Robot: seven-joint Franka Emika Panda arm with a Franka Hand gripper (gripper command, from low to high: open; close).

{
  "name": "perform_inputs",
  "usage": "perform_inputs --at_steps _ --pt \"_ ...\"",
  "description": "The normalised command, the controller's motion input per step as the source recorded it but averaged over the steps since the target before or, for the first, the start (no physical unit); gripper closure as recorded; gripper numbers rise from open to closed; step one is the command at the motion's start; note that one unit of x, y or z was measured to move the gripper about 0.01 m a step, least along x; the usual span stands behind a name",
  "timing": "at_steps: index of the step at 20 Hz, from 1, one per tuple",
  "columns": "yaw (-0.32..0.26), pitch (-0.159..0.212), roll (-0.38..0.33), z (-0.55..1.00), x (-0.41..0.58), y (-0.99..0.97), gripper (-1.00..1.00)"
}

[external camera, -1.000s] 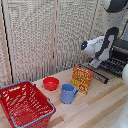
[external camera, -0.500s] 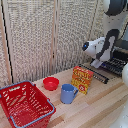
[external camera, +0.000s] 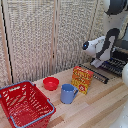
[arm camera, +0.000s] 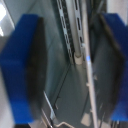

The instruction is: Extend the gripper towards the oven tray handle. Grasp the handle and carefully pull the tray out of the oven. Move the gripper above the red bowl. Grab the red bowl gently. Lift the bowl and place it onto the oven tray.

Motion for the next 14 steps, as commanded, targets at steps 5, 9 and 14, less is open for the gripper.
perform_inputs --at_steps 5,9,14 --pt "-0.007 -0.001 0.062 0.01 -0.120 0.16 1.00" --pt "-0.058 -0.006 0.129 0.30 -0.026 0.44 1.00" --pt "-0.059 -0.008 0.016 0.48 -0.011 0.45 1.00"
